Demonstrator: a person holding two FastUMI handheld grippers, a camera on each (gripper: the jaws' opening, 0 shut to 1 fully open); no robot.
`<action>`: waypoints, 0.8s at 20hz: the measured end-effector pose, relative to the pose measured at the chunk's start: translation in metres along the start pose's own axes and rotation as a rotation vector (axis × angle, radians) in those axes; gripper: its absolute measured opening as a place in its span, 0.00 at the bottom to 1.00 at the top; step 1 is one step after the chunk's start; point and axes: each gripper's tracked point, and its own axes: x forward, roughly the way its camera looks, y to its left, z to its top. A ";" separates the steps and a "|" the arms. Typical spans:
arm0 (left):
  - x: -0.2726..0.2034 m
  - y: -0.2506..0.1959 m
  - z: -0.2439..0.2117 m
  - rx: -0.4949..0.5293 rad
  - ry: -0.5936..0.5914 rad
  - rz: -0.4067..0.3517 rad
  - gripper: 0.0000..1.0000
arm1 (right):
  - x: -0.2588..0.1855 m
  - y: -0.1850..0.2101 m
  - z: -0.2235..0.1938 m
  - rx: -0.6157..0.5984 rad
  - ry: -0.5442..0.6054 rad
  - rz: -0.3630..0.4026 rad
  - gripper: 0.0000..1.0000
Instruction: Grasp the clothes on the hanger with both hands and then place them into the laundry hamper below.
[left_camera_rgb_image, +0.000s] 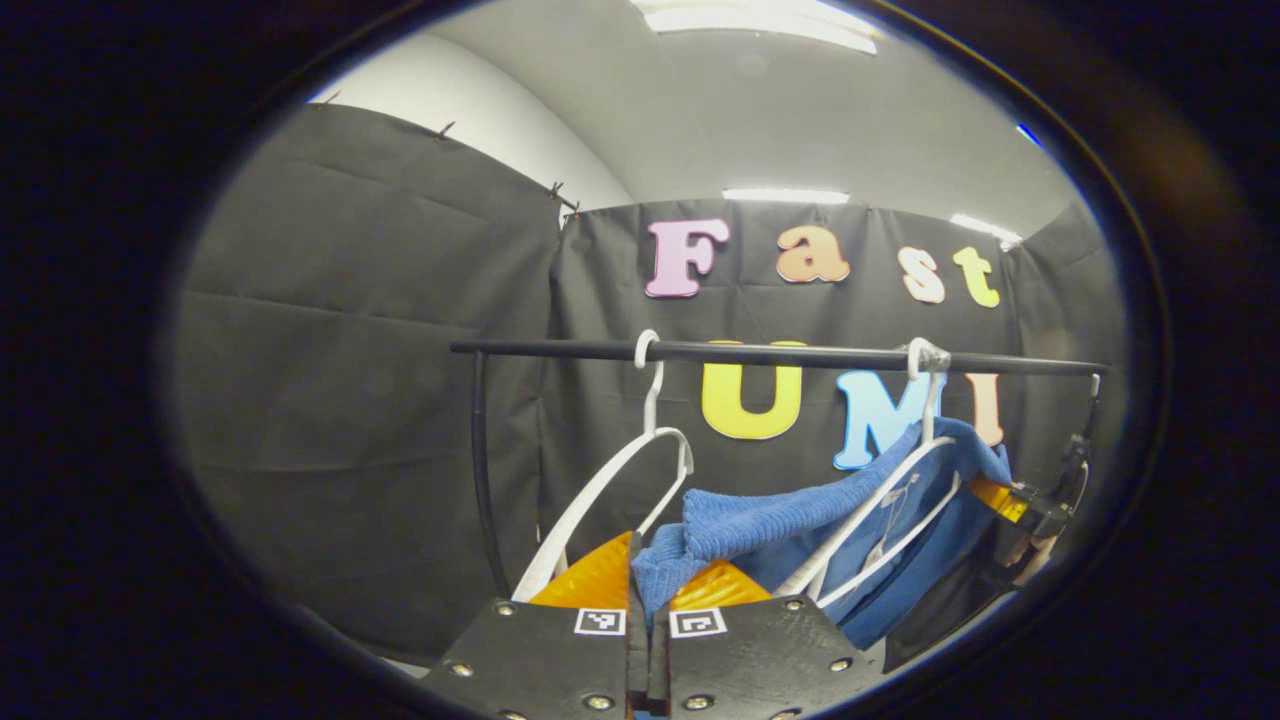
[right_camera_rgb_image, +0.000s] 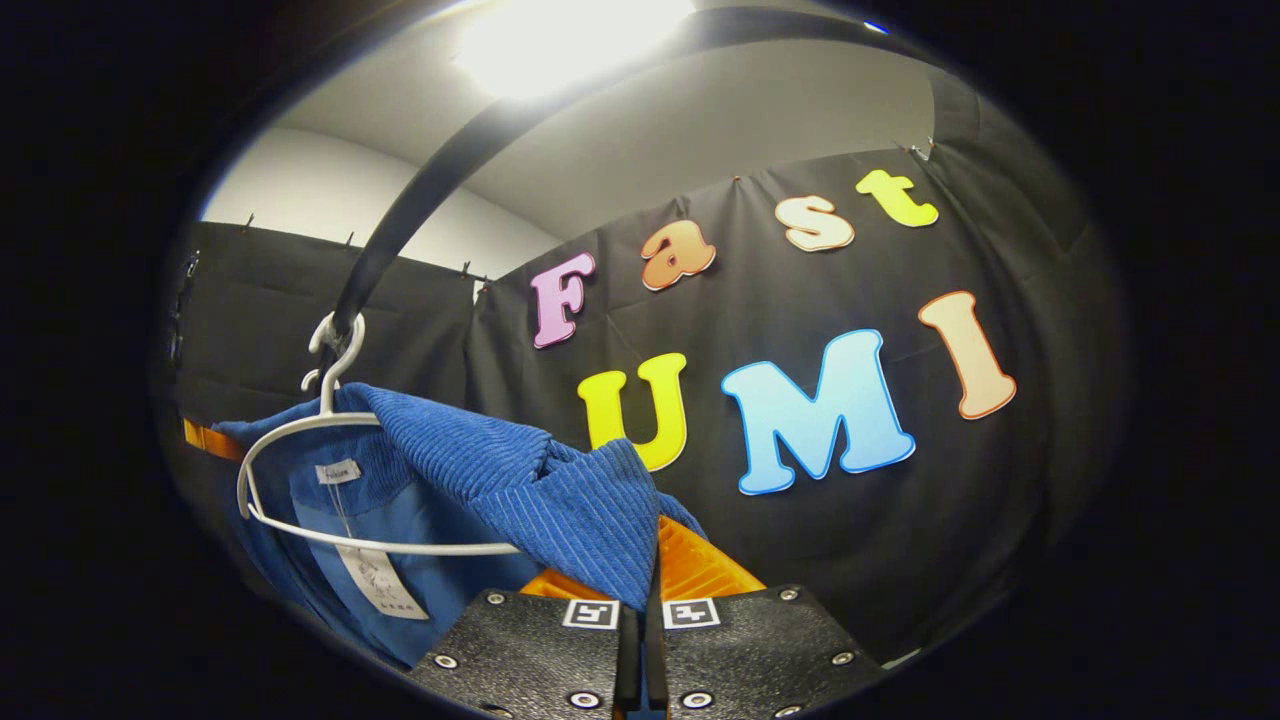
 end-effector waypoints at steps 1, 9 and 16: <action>0.001 0.000 0.000 -0.011 0.001 0.003 0.07 | -0.005 -0.001 -0.003 -0.011 0.011 0.010 0.02; 0.000 0.000 -0.007 -0.083 -0.009 -0.025 0.01 | 0.002 -0.012 0.020 -0.180 -0.107 -0.044 0.02; 0.010 -0.005 -0.032 -0.143 -0.014 -0.057 0.01 | 0.017 -0.018 0.034 -0.348 -0.226 -0.131 0.02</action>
